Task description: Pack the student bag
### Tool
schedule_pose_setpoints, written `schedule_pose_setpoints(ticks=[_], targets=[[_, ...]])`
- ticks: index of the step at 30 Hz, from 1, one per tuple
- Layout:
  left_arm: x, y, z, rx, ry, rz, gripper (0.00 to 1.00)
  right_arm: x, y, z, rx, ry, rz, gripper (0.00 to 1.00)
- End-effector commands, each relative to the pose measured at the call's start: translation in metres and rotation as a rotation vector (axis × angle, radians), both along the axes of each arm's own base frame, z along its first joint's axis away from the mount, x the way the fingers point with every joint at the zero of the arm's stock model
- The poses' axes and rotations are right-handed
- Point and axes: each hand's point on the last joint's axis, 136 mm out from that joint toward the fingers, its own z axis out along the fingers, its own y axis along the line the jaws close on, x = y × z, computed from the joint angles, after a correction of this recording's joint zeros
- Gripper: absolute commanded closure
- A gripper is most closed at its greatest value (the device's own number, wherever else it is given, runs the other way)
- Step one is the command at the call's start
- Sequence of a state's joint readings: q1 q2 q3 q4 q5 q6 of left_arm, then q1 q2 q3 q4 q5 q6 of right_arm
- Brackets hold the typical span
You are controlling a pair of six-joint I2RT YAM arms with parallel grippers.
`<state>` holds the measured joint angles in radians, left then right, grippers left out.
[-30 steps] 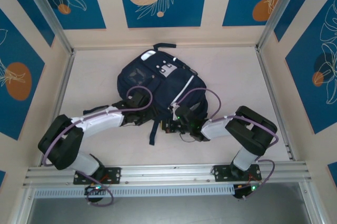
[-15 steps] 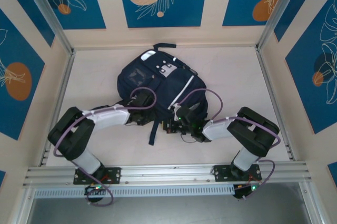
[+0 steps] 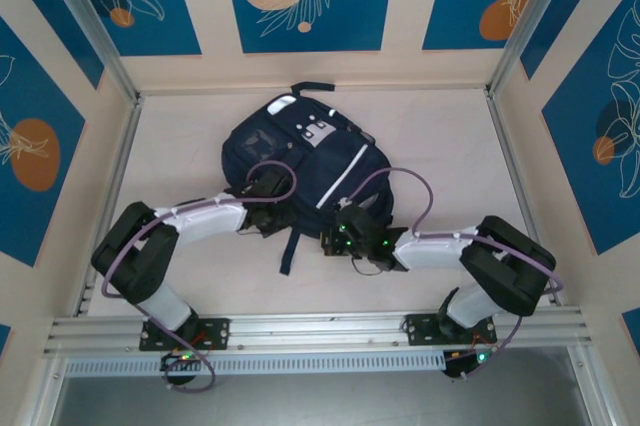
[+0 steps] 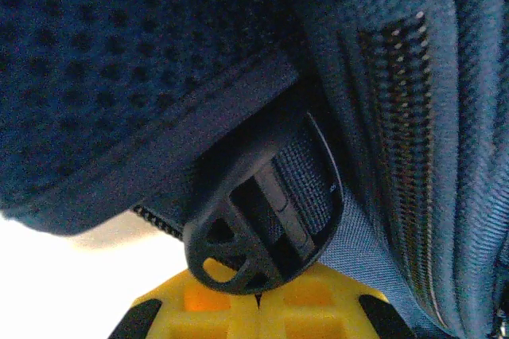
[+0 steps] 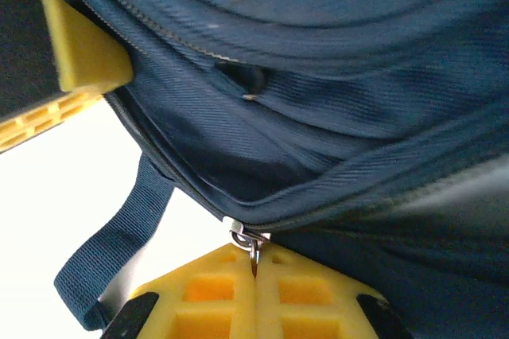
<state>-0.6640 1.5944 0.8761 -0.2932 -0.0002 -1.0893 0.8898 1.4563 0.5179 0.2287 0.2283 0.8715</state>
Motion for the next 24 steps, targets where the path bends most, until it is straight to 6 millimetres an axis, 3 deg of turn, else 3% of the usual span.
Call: schedule_pose_setpoints(ticks=[1,9,13,19,24], targets=[[0.009,0.057,0.002,0.174,-0.039,0.109,1.00,-0.016,-0.051,-0.030,-0.160,0.086,-0.075,1.00],[0.010,0.091,0.012,0.242,-0.048,0.195,1.00,-0.010,-0.084,-0.013,-0.119,0.056,-0.159,1.00],[0.011,0.110,0.020,0.278,-0.059,0.249,1.00,-0.010,-0.086,-0.009,-0.104,0.047,-0.134,1.00],[0.026,0.123,0.039,0.241,-0.098,0.287,1.00,-0.028,-0.033,-0.001,-0.008,0.029,0.181,1.00],[0.025,0.110,0.047,0.191,-0.070,0.234,0.66,-0.037,0.017,-0.002,0.042,0.020,0.322,1.00]])
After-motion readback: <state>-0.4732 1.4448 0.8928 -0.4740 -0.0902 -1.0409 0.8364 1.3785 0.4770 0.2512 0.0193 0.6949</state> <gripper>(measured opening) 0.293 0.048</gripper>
